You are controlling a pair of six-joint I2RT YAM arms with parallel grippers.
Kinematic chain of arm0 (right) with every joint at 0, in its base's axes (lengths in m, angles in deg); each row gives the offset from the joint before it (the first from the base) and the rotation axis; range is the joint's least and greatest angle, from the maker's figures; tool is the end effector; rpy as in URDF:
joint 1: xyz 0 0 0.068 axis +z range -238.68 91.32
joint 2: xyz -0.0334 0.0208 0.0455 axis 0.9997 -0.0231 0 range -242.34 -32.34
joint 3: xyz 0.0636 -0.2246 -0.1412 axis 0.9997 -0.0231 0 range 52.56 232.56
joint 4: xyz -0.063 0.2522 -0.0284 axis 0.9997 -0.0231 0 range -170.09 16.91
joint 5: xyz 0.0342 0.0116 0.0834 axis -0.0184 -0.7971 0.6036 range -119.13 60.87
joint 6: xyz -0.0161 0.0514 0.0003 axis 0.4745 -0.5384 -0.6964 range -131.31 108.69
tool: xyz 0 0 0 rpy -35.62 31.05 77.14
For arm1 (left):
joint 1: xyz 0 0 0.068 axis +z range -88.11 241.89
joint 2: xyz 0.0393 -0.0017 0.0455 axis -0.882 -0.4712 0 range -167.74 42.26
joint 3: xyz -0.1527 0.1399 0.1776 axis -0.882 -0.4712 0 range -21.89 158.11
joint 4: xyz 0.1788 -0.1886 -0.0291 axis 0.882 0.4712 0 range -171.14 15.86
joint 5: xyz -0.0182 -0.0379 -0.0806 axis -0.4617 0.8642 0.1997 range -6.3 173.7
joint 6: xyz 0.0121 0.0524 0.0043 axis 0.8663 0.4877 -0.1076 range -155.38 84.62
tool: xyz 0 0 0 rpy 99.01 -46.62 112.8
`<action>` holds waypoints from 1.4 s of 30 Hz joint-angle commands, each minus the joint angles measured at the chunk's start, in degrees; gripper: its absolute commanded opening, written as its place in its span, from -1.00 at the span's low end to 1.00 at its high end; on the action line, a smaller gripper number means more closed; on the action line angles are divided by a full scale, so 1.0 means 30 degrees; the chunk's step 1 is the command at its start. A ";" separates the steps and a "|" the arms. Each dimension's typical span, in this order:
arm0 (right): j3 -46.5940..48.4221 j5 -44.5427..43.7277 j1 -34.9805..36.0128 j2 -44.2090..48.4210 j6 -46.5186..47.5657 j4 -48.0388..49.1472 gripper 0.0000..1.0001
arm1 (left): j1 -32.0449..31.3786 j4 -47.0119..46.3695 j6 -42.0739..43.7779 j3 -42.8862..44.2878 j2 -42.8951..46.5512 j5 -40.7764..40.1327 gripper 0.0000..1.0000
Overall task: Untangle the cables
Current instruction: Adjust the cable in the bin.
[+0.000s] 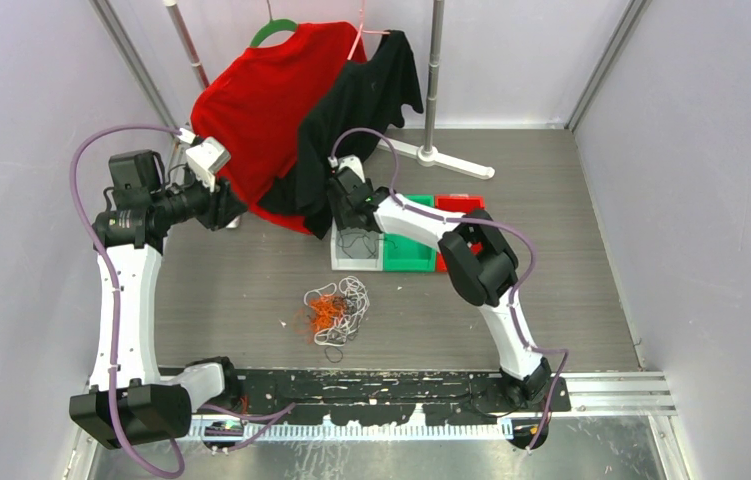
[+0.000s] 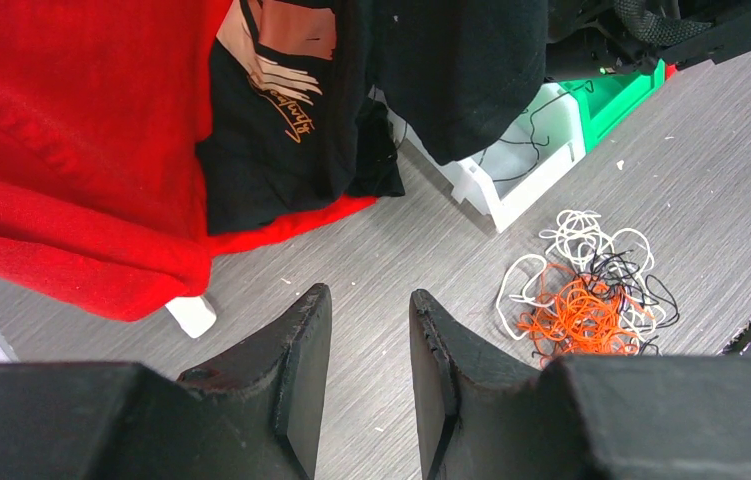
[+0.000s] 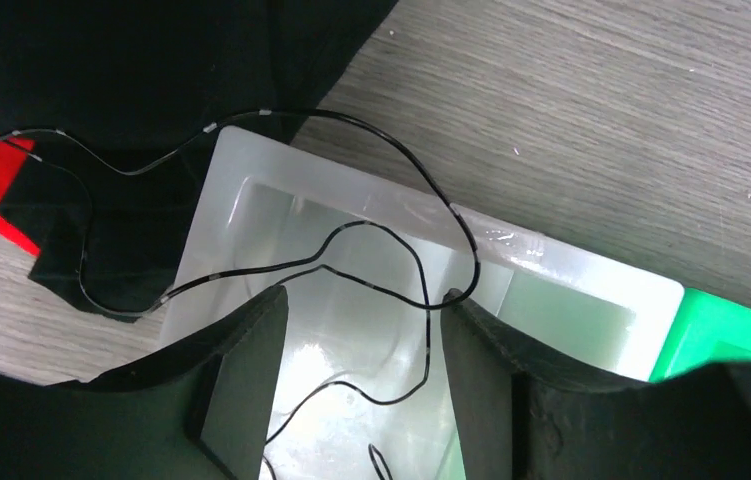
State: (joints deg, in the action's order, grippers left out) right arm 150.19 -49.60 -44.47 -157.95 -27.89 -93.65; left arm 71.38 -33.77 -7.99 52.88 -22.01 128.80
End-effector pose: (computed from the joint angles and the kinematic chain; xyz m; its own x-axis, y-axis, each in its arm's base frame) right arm 0.3594 0.3322 0.1857 -0.6539 -0.2631 -0.7093 -0.3137 0.9475 -0.0623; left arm 0.2159 0.0106 0.3954 -0.3219 0.2754 -0.9058 0.6652 0.7466 -0.0094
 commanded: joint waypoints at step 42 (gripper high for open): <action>-1.0724 0.3270 0.0411 1.4058 0.2812 0.7878 -0.98 | -0.8064 0.0726 0.2348 0.2397 0.0517 -0.1093 -0.13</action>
State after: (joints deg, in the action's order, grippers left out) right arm 120.77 -45.18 -43.68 -120.96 -23.91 -70.68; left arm 55.27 -31.97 -4.84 55.78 -19.27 132.30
